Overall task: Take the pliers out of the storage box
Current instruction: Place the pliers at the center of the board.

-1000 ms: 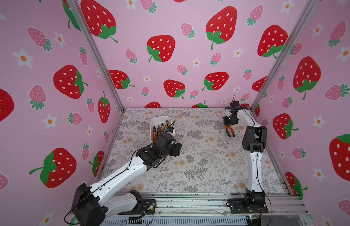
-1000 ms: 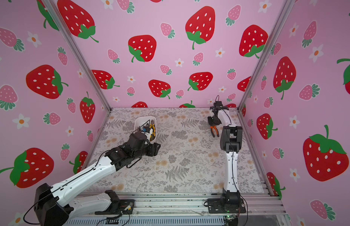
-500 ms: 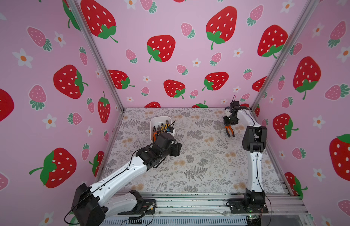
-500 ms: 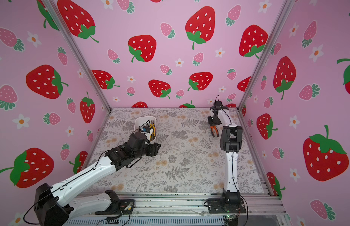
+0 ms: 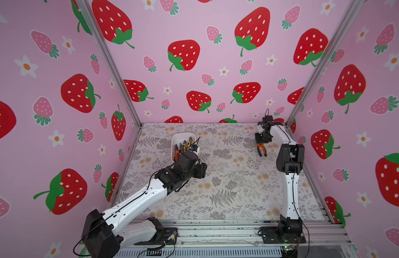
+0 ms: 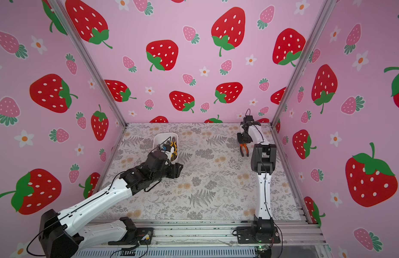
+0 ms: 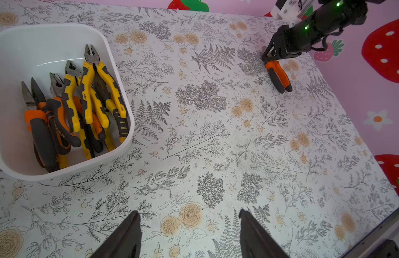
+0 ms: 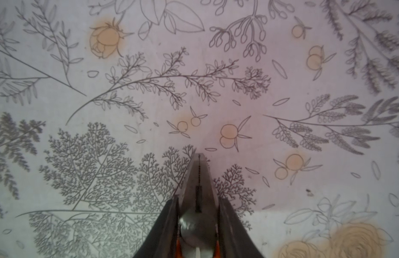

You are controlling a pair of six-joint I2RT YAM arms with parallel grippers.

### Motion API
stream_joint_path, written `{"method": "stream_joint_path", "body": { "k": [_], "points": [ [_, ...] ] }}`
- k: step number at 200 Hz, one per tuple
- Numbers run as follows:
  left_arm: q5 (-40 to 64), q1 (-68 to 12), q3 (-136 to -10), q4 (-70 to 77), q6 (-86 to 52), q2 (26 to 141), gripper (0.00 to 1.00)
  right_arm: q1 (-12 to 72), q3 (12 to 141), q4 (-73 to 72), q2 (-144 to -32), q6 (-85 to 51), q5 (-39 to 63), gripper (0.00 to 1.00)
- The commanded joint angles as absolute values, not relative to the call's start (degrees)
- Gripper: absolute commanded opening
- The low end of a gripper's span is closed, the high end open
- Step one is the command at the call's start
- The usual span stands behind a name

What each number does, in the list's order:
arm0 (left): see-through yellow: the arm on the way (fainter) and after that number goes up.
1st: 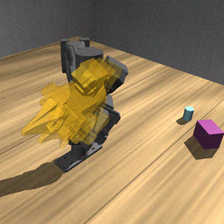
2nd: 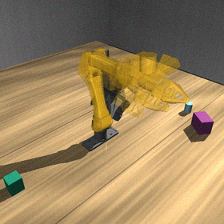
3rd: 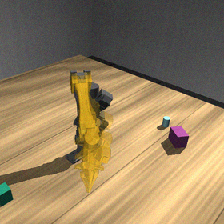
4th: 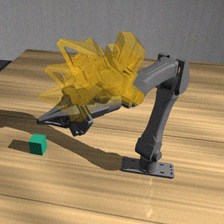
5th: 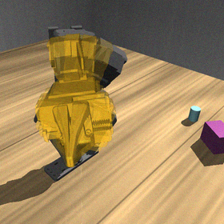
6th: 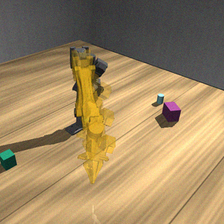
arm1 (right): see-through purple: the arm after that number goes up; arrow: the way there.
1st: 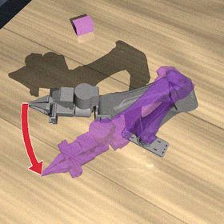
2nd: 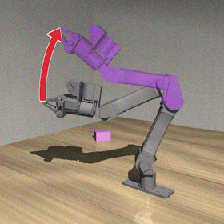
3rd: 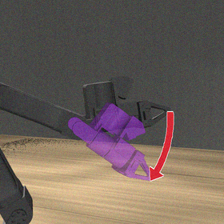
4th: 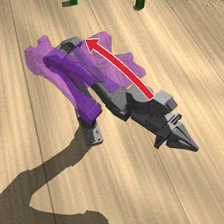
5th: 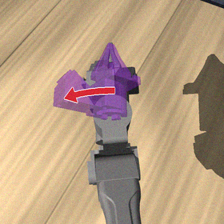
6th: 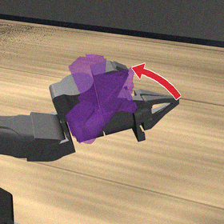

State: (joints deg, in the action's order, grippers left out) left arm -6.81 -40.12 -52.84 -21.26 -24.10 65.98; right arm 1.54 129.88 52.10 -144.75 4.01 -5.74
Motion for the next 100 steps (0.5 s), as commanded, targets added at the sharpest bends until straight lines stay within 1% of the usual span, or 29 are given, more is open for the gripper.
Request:
{"method": "stream_joint_path", "body": {
  "k": [1,35,51,68,73,80,82,84,100],
  "points": [
    [-6.1,-39.9,-53.0,-22.0,-24.4,65.4,0.70,0.9,129.1,53.3,-146.2,3.4,-7.3,0.36],
    [-6.0,-39.9,-53.0,-21.9,-24.3,65.6,0.70,0.9,128.8,52.5,-145.8,3.5,-7.7,0.38],
    [-6.0,-39.9,-53.0,-22.1,-24.2,65.6,0.70,1.0,126.9,48.8,-143.8,3.7,-8.2,0.40],
    [-6.1,-39.9,-53.1,-22.1,-24.0,65.7,0.70,1.6,124.1,43.3,-140.3,4.4,-9.8,0.45],
    [-6.0,-39.9,-53.2,-22.2,-24.0,65.8,0.70,1.8,123.4,41.7,-139.1,4.6,-10.4,0.51],
    [-6.1,-39.9,-53.4,-22.4,-23.9,65.9,0.70,2.1,122.3,39.5,-137.2,4.7,-11.1,0.51],
    [-6.1,-39.9,-53.4,-22.5,-23.9,66.0,0.70,2.1,122.0,39.1,-136.6,4.7,-11.1,0.54],
    [-6.2,-39.9,-53.5,-22.5,-23.9,66.0,0.70,2.2,121.6,38.4,-135.9,4.7,-11.1,0.55],
    [-6.4,-39.9,-53.9,-22.8,-23.8,66.4,0.70,2.5,118.6,33.8,-130.8,4.0,-10.8,0.57]
  ]
}}
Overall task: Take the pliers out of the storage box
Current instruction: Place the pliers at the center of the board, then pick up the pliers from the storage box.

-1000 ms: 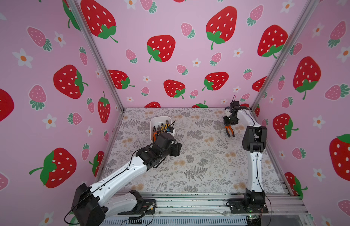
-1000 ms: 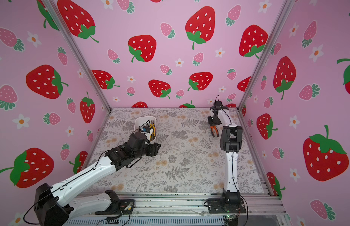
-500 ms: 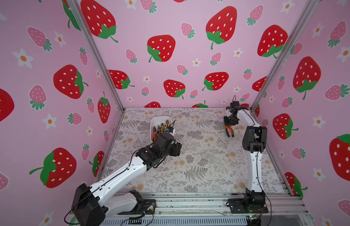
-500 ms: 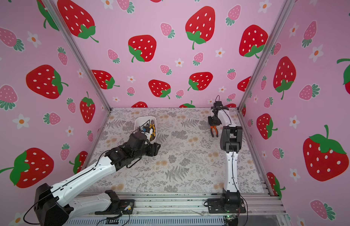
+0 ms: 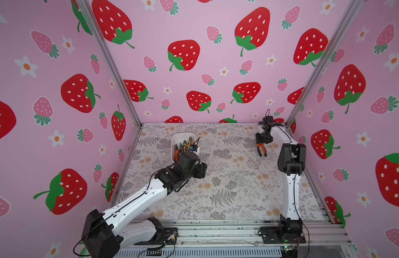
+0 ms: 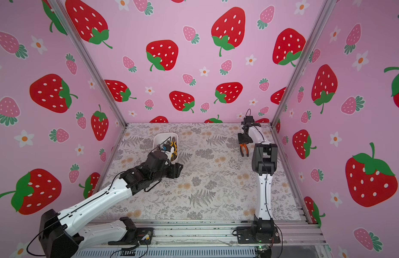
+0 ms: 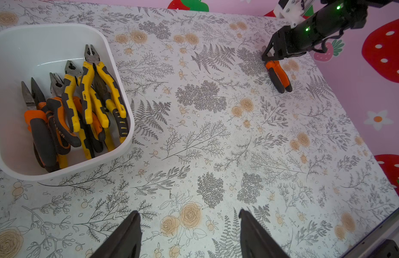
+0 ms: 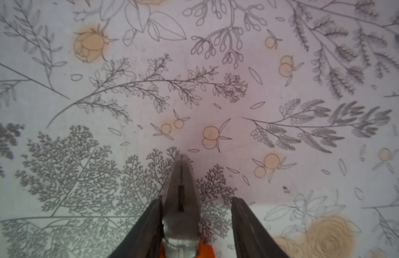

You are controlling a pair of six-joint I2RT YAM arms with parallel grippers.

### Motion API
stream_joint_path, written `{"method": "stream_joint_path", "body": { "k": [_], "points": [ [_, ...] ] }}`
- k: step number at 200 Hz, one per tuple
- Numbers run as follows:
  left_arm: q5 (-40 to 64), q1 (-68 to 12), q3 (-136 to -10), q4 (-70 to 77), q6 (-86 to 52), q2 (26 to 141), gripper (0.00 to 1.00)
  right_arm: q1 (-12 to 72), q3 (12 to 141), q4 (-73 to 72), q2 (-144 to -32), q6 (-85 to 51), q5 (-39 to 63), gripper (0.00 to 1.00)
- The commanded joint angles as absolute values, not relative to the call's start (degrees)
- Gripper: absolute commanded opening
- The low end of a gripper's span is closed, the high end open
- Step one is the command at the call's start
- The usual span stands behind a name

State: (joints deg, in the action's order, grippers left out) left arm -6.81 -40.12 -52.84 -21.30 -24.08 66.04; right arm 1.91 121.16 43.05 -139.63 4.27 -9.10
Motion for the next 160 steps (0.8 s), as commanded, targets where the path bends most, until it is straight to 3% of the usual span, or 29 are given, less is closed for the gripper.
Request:
{"method": "stream_joint_path", "body": {
  "k": [1,7,10,13,39,54,95,108,129,160],
  "points": [
    [-6.4,-39.9,-54.0,-22.8,-23.8,66.4,0.70,2.5,118.3,33.5,-130.5,3.9,-10.9,0.58],
    [-6.4,-39.9,-54.2,-23.0,-23.8,66.6,0.70,2.8,117.0,31.9,-128.3,3.7,-11.5,0.69],
    [-6.4,-39.9,-54.3,-23.1,-23.9,66.7,0.70,3.0,116.2,31.2,-127.1,3.6,-11.8,0.92],
    [-6.5,-39.9,-54.4,-23.2,-23.9,66.8,0.70,3.2,115.4,30.4,-125.7,3.5,-12.2,1.00],
    [-7.2,-39.8,-56.1,-24.4,-24.5,68.0,0.73,8.0,106.8,25.0,-112.0,-2.3,-21.0,0.99],
    [-7.3,-39.6,-57.7,-25.5,-24.9,69.1,0.73,11.7,104.5,31.0,-104.6,-9.1,-22.5,0.99],
    [-6.9,-38.1,-63.4,-27.3,-24.6,73.0,0.73,13.3,76.1,24.0,-92.8,-20.4,15.7,0.99],
    [-6.9,-36.9,-65.6,-28.8,-24.1,74.5,0.73,14.4,69.7,22.6,-91.0,-24.2,20.9,0.99],
    [-7.8,-34.4,-68.1,-31.4,-23.4,76.1,0.73,20.6,59.5,17.7,-82.1,-27.2,15.5,0.99],
    [-5.3,-29.1,-69.8,-33.7,-23.5,78.3,0.73,28.7,56.1,21.0,-75.8,-31.8,6.3,0.99]
  ]
}}
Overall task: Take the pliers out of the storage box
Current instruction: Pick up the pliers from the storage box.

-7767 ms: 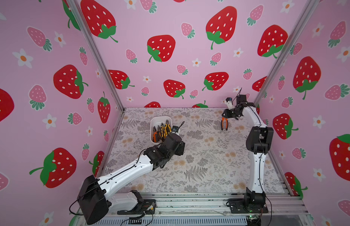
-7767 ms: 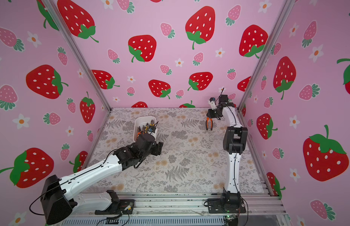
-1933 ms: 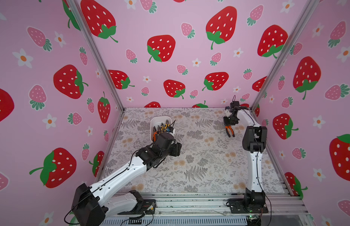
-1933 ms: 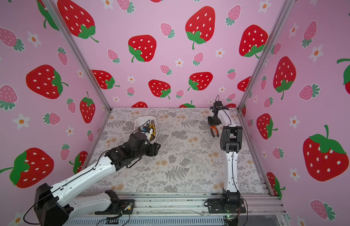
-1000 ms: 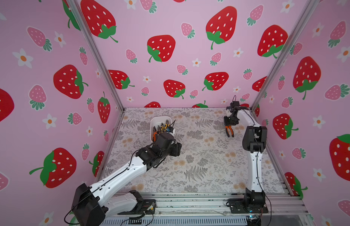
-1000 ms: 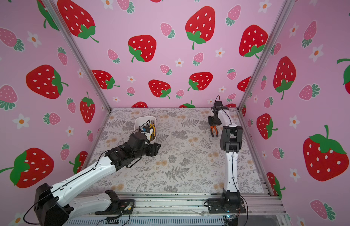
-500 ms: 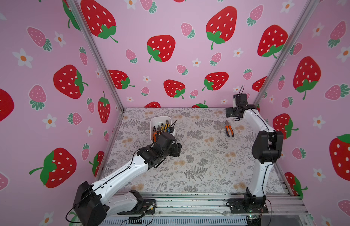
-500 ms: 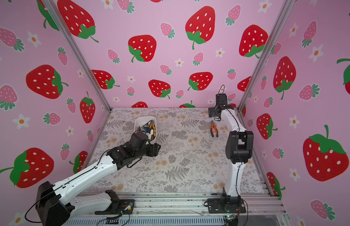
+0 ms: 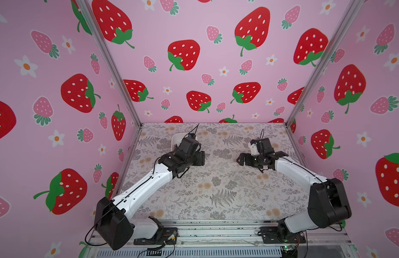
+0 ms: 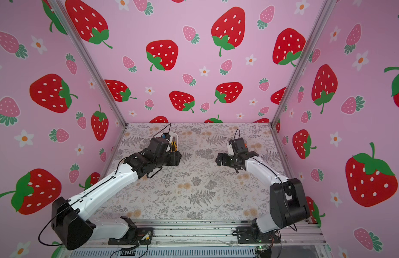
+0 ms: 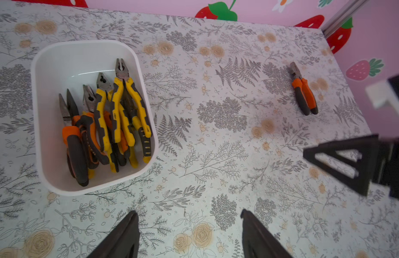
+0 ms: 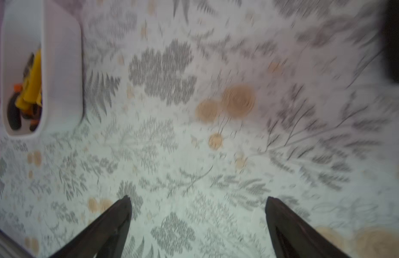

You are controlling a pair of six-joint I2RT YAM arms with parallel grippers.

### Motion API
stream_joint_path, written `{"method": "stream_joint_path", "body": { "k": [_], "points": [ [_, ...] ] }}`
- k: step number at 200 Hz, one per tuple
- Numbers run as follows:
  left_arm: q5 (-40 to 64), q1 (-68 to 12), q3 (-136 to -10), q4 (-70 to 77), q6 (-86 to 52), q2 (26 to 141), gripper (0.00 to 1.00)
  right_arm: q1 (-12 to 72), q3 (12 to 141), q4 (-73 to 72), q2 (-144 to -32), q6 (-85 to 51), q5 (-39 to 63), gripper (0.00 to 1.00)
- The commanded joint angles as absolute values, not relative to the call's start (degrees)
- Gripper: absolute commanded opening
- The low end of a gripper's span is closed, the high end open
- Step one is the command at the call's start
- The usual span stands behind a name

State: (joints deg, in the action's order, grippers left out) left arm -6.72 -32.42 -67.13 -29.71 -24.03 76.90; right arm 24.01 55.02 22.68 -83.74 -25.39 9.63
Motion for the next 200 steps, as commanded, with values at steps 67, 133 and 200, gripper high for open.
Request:
{"method": "stream_joint_path", "body": {
  "k": [67,133,200],
  "points": [
    [-0.7,-17.5,-79.3,-35.9,-19.2,90.9,0.73,35.0,48.9,16.2,-76.6,-24.3,-4.6,1.00],
    [2.4,-12.3,-90.8,-41.7,-18.1,106.0,0.60,36.1,48.0,16.1,-76.8,-26.5,-10.2,0.59],
    [7.1,-12.5,-90.6,-40.2,-20.4,110.0,0.63,36.1,47.6,15.7,-77.4,-27.4,-11.4,0.56]
  ]
}}
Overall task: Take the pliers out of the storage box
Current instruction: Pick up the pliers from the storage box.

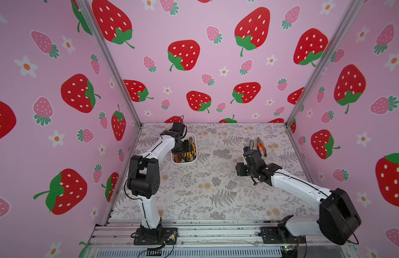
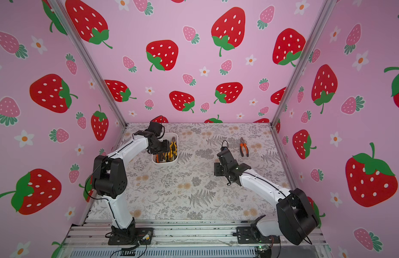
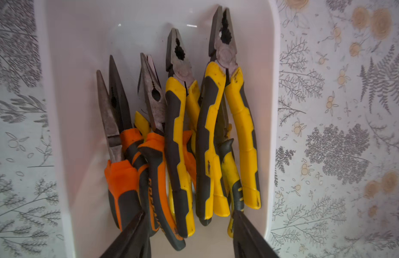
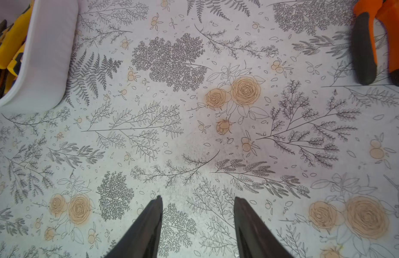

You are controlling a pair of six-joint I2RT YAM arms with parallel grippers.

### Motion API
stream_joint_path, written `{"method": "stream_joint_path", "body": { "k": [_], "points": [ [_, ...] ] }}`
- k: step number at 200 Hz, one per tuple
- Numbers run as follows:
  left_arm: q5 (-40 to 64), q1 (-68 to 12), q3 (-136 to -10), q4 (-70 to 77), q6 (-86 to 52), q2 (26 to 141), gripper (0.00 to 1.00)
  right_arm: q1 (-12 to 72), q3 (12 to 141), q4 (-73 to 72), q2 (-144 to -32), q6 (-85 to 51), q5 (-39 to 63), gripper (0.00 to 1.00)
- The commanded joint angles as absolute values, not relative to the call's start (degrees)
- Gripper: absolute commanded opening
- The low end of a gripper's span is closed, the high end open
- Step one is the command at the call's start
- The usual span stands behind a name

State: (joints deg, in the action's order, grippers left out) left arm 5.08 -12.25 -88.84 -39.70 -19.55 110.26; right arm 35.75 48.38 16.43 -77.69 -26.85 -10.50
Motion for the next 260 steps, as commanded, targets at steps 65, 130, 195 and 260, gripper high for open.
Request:
{"method": "stream_joint_path", "body": {
  "k": [65,130,195,260],
  "points": [
    [3.4,-13.8,-96.2,-43.1,-16.9,115.7,0.48,35.6,48.4,16.3,-78.9,-27.8,-11.3,0.56],
    [1.5,-14.0,-99.5,-44.6,-16.4,119.7,0.40,34.8,48.1,16.2,-78.9,-28.1,-10.3,0.56],
    [-0.2,-16.1,-102.3,-46.6,-15.2,122.2,0.29,33.7,47.4,15.6,-78.5,-28.5,-8.9,0.56],
    [-2.5,-18.9,-108.1,-49.2,-14.9,125.4,0.36,33.0,46.9,15.3,-78.2,-28.7,-8.0,0.56]
  ]
}}
